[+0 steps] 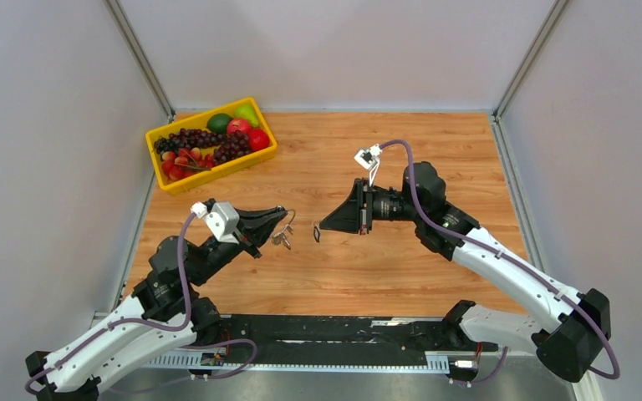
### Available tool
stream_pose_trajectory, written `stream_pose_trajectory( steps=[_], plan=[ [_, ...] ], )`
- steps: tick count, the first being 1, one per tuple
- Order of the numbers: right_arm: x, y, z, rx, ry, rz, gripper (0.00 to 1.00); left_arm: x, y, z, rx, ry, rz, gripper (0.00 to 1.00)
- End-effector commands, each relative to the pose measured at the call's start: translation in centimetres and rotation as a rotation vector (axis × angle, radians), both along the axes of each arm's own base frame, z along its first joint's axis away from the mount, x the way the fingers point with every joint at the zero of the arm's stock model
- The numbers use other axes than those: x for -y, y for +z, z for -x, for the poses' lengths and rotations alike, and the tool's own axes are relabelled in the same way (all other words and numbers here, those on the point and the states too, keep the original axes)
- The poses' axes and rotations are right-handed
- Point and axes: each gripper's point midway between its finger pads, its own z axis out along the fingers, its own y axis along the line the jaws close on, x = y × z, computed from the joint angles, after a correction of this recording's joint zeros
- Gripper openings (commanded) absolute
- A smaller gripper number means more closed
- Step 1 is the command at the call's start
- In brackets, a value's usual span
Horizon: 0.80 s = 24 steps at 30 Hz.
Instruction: Put the keys on the keyring
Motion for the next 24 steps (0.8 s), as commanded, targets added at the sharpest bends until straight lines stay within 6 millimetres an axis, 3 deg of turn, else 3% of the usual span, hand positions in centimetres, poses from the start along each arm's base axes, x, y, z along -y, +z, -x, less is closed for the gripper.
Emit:
stream_pose_trajectory(
  steps=[1,9,18,24],
  plan=[
    [-0.7,5.6,1.1,0.024,0.078,-0.158,0.00,-0.3,2.3,0.2,0.091,0.001,0.057,0.00],
    [-2.4,7.4,1.3,-0.003,0.104,-0.205,0.00,-0.5,2.7,0.0,0.131,0.017,0.069,0.00],
    [-4.5,7.6,0.6,-0.063,0.097,-0.216,0.00,-0.6,2.7,0.1,0.159,0.020,0.088,0.00],
    [-4.9,7.4,0.1,-0.088,0.082,-0.219,0.00,-0.7,2.8,0.3,0.171,0.014,0.099,0.00]
  ],
)
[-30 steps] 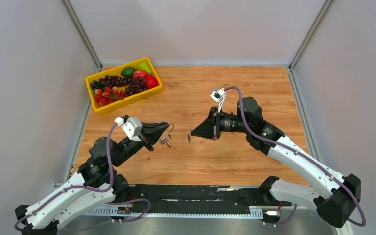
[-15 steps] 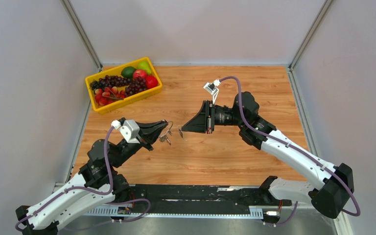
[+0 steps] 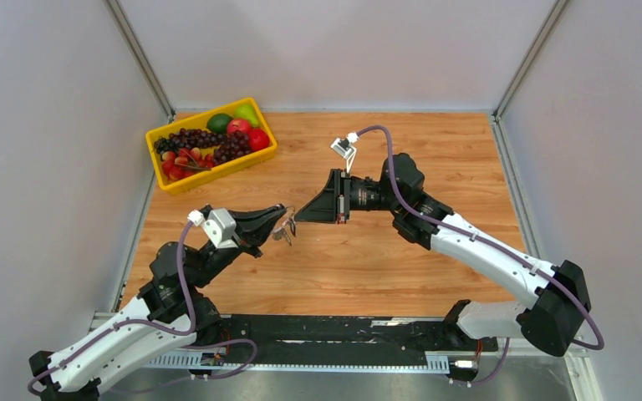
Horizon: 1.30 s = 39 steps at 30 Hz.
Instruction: Put the keys on the keyring
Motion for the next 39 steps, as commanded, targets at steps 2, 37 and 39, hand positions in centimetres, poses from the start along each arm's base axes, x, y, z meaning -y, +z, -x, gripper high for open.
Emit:
stream_pose_trajectory(
  steps=[2,37,39],
  plan=[
    [-0.3,3.4,-0.3,0.040,-0.020,-0.089,0.00,-0.5,2.4,0.5,0.075,-0.004,0.062,0.00],
    [-2.0,3.5,-0.7,-0.005,-0.039,-0.101,0.00,-0.3,2.0,0.9,0.082,-0.025,0.059,0.00],
    [-2.1,3.5,-0.7,-0.008,-0.038,-0.102,0.00,-0.3,2.0,0.8,0.081,-0.023,0.059,0.00]
  ],
)
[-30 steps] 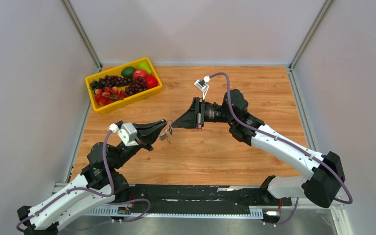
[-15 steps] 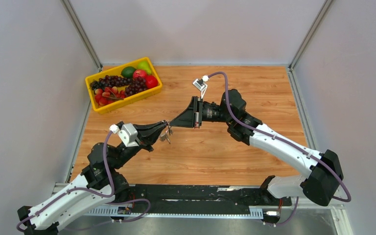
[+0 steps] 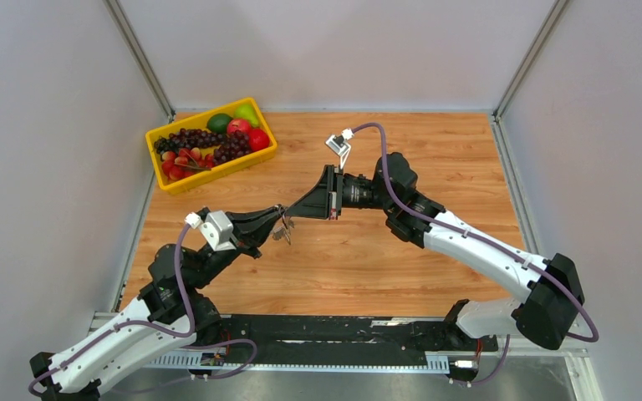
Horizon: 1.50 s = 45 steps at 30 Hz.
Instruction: Put the keys on the keyring
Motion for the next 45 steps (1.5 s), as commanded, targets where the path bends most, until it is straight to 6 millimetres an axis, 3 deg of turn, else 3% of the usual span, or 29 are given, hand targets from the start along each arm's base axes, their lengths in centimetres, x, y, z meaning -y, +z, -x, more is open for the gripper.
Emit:
stream_pose_trajectory(
  steps=[1,22,45],
  plan=[
    [-0.5,3.0,0.1,0.043,-0.001,-0.076,0.00,-0.2,1.7,0.5,0.058,-0.011,0.038,0.00],
    [0.0,3.2,-0.4,0.040,-0.075,-0.044,0.00,-0.9,1.8,0.6,0.085,0.010,0.040,0.00],
    [0.1,3.3,-0.8,0.033,-0.120,0.020,0.00,-1.7,1.1,-0.9,0.062,0.101,0.034,0.01]
  ],
)
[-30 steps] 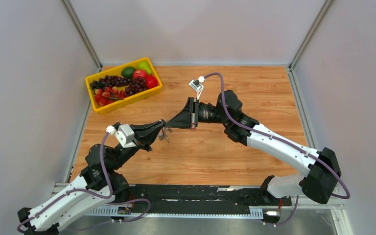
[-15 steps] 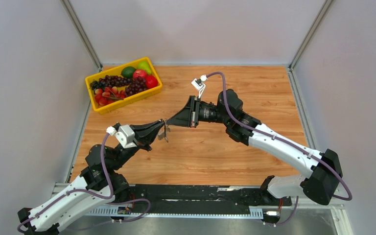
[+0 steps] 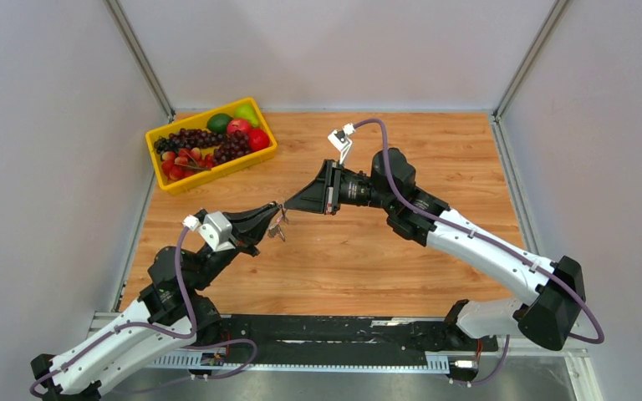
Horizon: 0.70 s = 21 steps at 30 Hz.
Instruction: Put the keys on the keyring
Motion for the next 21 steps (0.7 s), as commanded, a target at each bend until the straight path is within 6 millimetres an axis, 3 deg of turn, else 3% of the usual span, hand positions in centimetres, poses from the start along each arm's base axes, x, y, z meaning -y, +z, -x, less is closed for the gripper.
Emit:
stream_pose_trajectory(
  steps=[1,21],
  plan=[
    [0.3,2.5,0.5,0.045,-0.006,-0.031,0.00,-0.5,1.3,-0.1,0.044,0.023,0.035,0.00],
    [-0.8,1.6,0.5,0.013,-0.015,0.018,0.00,-0.8,1.5,0.0,0.051,0.033,0.049,0.00]
  ],
)
